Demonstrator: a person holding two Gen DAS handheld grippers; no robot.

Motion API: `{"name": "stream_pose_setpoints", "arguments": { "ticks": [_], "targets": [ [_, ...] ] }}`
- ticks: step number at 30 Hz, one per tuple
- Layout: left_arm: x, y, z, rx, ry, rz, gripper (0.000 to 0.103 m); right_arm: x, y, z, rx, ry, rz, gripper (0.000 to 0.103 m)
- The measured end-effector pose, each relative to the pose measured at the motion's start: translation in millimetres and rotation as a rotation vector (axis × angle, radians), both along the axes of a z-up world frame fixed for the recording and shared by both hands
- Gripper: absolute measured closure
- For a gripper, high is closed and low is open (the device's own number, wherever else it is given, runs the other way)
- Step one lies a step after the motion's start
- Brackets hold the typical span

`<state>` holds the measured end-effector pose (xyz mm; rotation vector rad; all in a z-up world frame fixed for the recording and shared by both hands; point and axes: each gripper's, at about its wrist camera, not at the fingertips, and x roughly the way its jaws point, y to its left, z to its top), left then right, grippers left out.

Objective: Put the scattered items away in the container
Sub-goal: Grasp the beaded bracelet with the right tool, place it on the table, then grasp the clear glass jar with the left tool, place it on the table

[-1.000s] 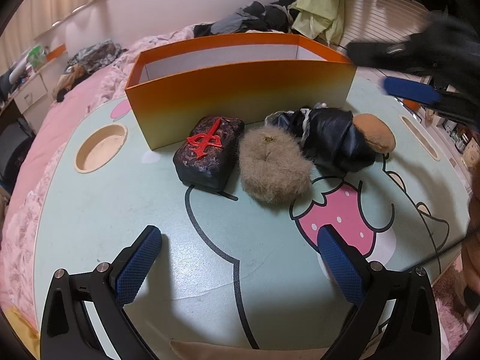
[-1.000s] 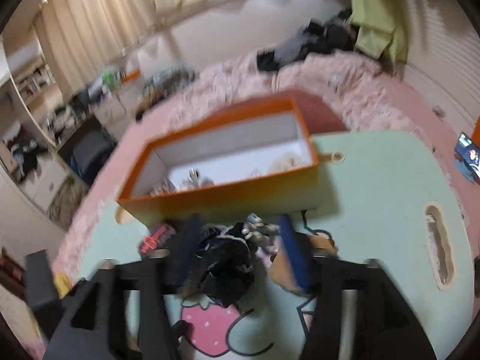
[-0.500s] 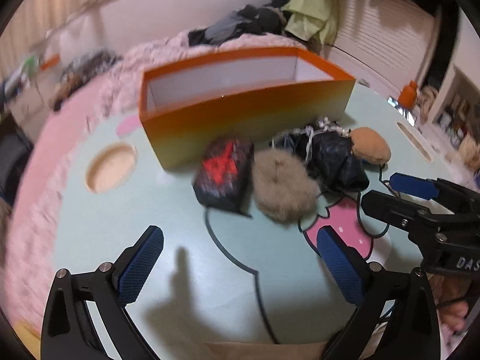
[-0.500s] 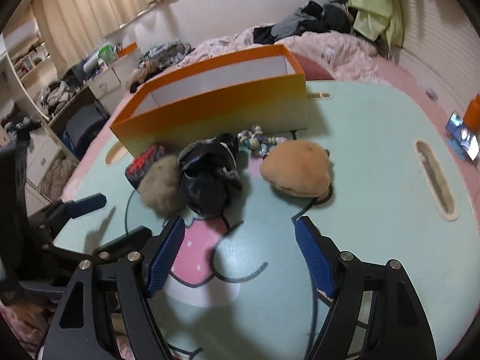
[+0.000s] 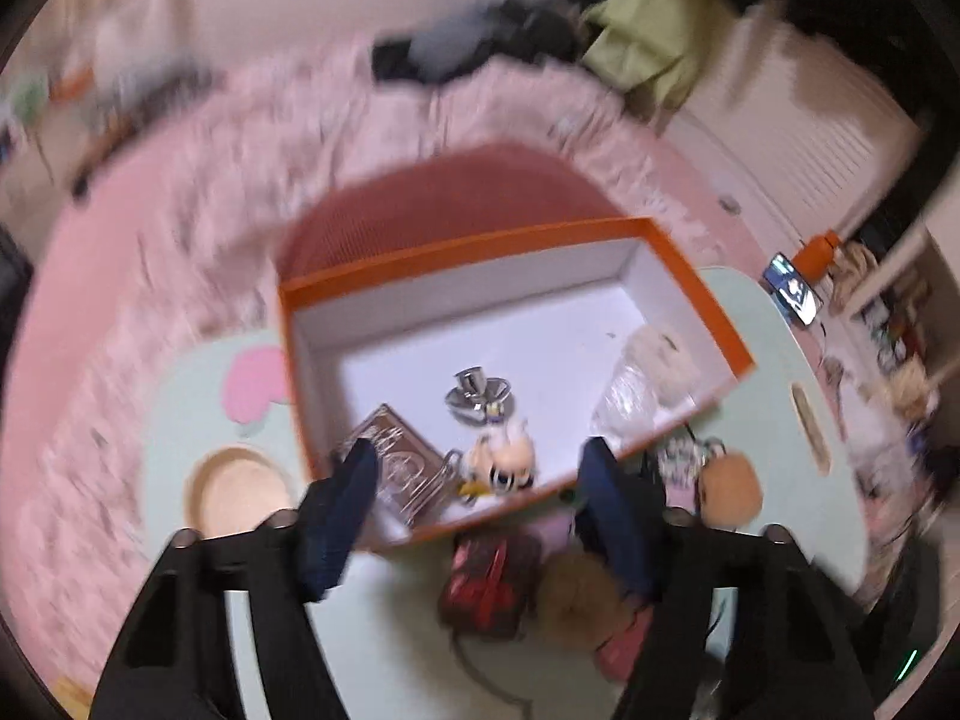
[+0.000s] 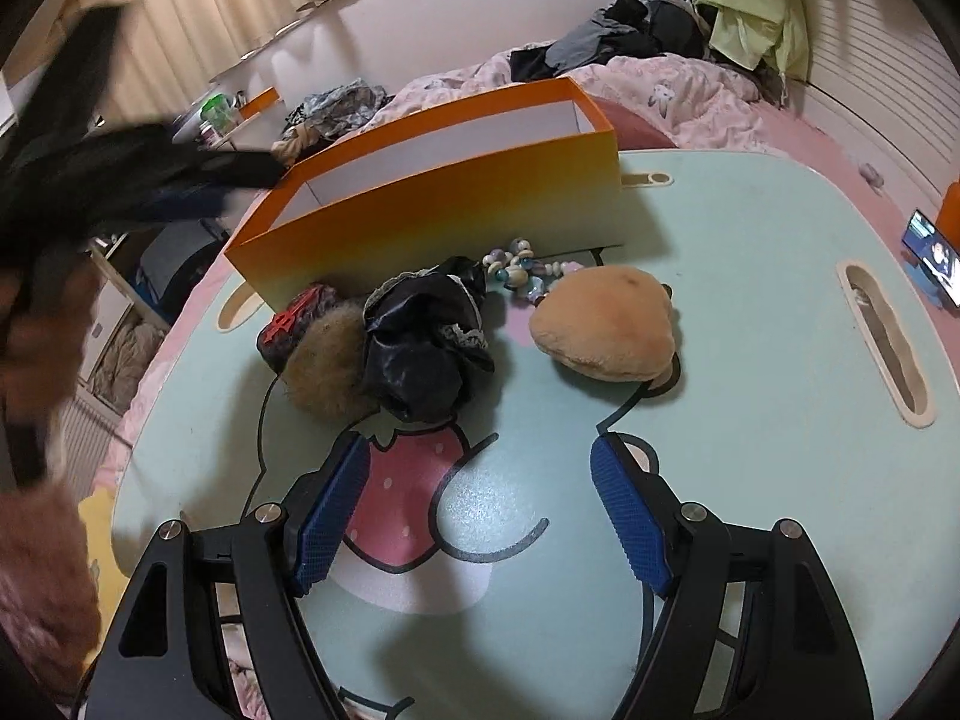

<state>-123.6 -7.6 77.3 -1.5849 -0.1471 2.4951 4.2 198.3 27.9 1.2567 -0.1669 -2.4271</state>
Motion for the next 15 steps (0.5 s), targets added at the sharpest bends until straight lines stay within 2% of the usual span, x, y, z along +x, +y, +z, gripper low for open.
{"name": "stream_pose_setpoints", "arguments": {
  "ticks": [2,4,6,8,12,15],
  "targets": [
    [-18.4,3.2,-10.8,0.008,-0.042,0.027,0.048,0.7,0.5,-0.2,0.001,0.0,0.002,0.027],
    [-27.8,9.8,-19.6,-0.042,-0.054,0.042,0.058,1.2,1.0,-0.4,0.001,0.0,0.0,0.027],
    [-33.8,15.5,-29.4,-0.064,-0.079,0.043,0.059,2.1,1.1,-0.1,0.0,0.001,-0.001,0.027],
    [-37.7,17.4,-37.2,-0.056,-0.108,0.046,0.065,2.3,0.9,0.1,0.0,0.001,-0.002,0.027],
    [-45.6,20.4,-52.0,-0.083,-0.147,0.057,0.066,2.7,1.5,0.4,0.0,0.001,-0.001,0.027],
    [-47.4,18.6,-55.3,-0.098,-0.128,0.07,0.074,3.1,1.0,0.4,0.0,0.002,-0.001,0.027]
  ]
}}
